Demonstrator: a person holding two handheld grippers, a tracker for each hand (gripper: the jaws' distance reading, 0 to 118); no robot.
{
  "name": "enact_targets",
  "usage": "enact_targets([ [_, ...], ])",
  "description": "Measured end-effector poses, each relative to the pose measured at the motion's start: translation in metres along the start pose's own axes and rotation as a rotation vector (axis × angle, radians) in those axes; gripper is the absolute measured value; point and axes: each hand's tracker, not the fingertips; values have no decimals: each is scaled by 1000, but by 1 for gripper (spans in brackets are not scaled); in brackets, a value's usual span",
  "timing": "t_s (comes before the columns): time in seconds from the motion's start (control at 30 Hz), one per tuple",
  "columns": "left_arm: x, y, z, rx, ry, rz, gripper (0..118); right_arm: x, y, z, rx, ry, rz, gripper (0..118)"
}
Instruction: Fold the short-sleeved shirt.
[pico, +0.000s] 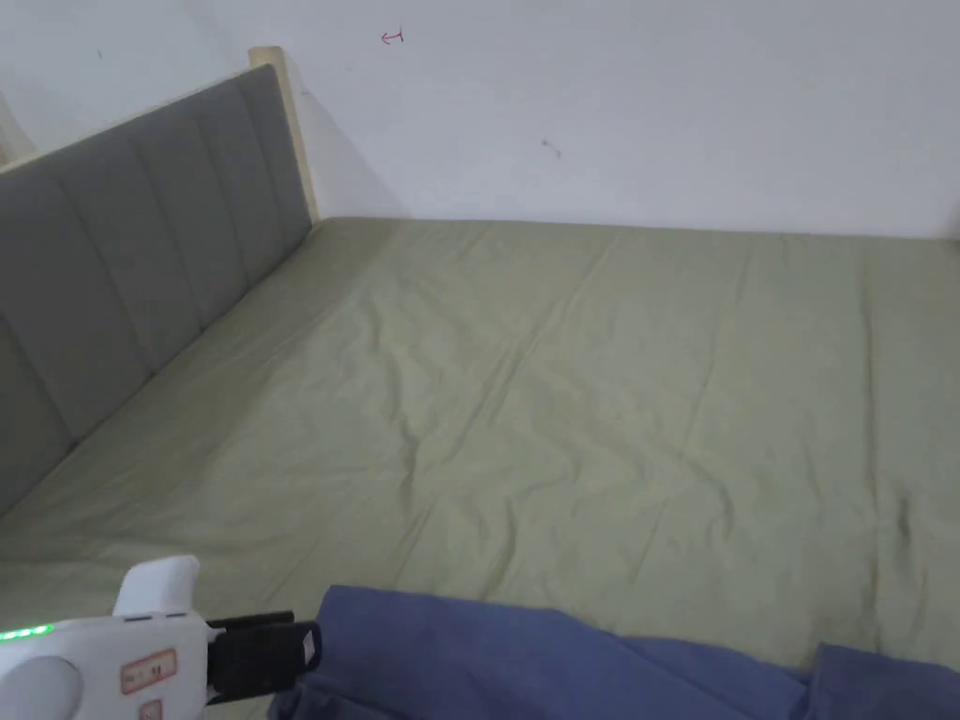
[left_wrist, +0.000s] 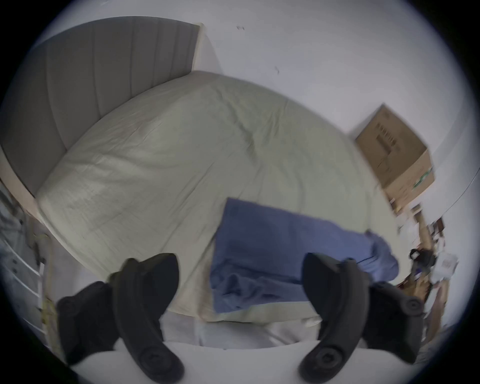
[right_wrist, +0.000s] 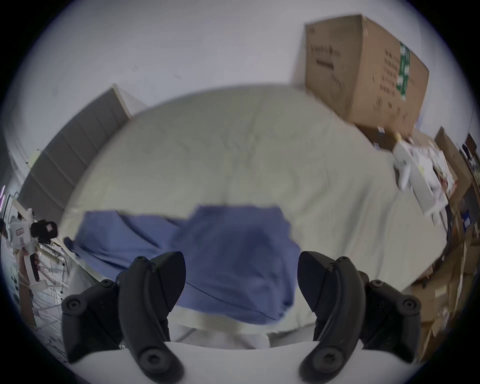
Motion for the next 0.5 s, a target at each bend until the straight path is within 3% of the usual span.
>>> enact_targets([
  [0.03,-3,-2,5,17,-39,24,80,-10,4,3,29,24,1,87],
  [0.07,-6,-6,9,42,-69,55,48,-22,7,6,53,57,-1,67],
  [0.1,0,-12,11,43,-89,85,12,-35,8,7,84,94,-4,30],
  [0.13,-1,-16,9,34,-81,108,0,-46,8,5,91,96,-16,0],
  [0.17,-6,-21,5,48,-86,137,0,-58,6,-2,82,93,-30,0],
  [0.23,-14,-30,-7,-4,-83,135,0,-77,4,-17,46,193,-27,0],
  [0.33,-28,-40,-13,8,-104,227,0,-103,-4,-36,-14,255,-35,0],
  [0.37,-34,-42,-17,14,-124,264,6,-111,-6,-40,-24,262,-27,0],
  [0.4,-41,-42,-19,29,-142,307,25,-119,-8,-44,-44,272,-6,0],
  [0.43,-46,-41,-21,38,-155,339,59,-124,-9,-47,-58,282,25,0],
  [0.47,-51,-40,-26,28,-163,369,82,-129,-10,-50,-64,280,37,0],
  [0.5,-70,-41,-36,16,-175,405,98,-131,-11,-56,-77,289,50,0],
])
